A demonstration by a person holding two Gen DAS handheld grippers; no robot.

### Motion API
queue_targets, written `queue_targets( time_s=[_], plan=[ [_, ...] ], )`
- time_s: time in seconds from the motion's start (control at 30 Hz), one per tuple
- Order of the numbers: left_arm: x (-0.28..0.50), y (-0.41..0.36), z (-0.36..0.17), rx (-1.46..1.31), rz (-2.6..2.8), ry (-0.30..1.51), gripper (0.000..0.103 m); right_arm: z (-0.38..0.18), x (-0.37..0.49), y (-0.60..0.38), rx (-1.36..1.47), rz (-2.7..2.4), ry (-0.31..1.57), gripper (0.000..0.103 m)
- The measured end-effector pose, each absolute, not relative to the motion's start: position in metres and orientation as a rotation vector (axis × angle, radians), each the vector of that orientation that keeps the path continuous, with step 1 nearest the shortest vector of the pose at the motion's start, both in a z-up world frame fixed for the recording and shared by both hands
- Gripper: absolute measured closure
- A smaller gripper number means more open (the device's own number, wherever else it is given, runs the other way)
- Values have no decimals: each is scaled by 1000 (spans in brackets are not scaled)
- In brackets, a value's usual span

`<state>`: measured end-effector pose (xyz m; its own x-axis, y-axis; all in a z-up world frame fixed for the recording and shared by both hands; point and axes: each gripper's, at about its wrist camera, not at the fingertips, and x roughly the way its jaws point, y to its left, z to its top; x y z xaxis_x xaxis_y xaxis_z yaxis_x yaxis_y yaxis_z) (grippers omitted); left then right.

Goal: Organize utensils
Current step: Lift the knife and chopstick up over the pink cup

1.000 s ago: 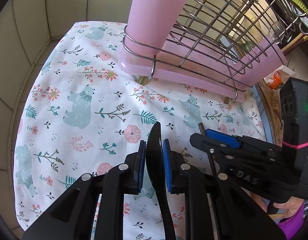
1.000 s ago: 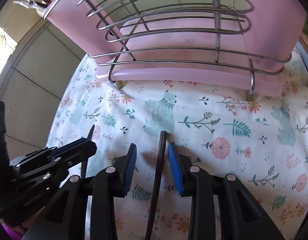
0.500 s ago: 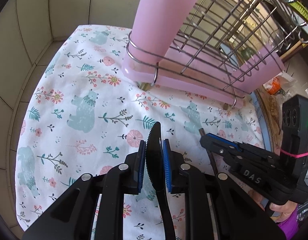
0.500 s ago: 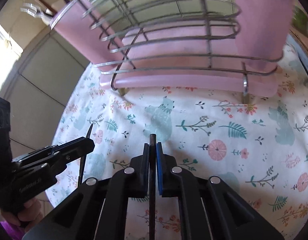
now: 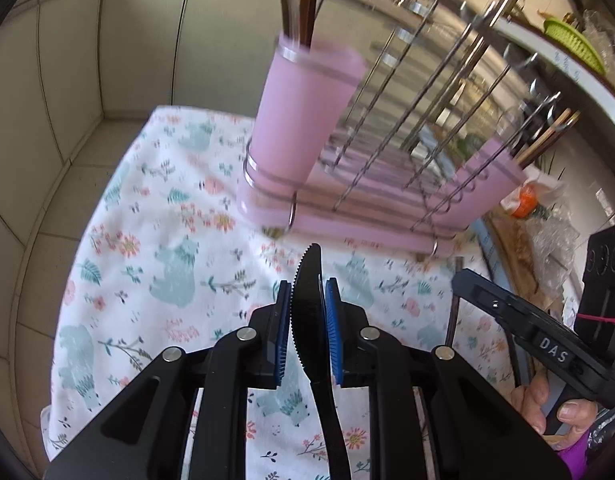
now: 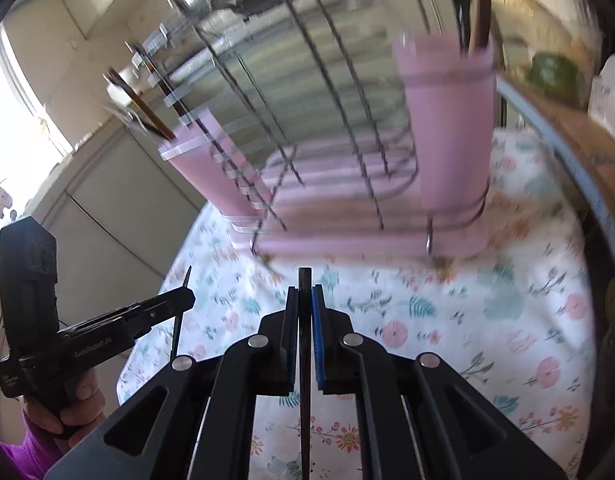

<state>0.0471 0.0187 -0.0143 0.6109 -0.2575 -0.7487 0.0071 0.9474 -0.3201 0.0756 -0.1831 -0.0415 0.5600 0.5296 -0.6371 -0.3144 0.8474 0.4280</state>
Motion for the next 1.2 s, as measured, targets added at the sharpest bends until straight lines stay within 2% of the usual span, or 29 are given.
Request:
queue_targets(
  time_s=[0.8, 1.2],
  plan=[
    [32, 20, 124, -323, -223, 402, 86, 124, 46, -256, 325, 451, 274, 97],
    [54, 6, 160, -216, -40, 80, 86, 151, 56, -284, 282, 316, 69, 97]
  ],
)
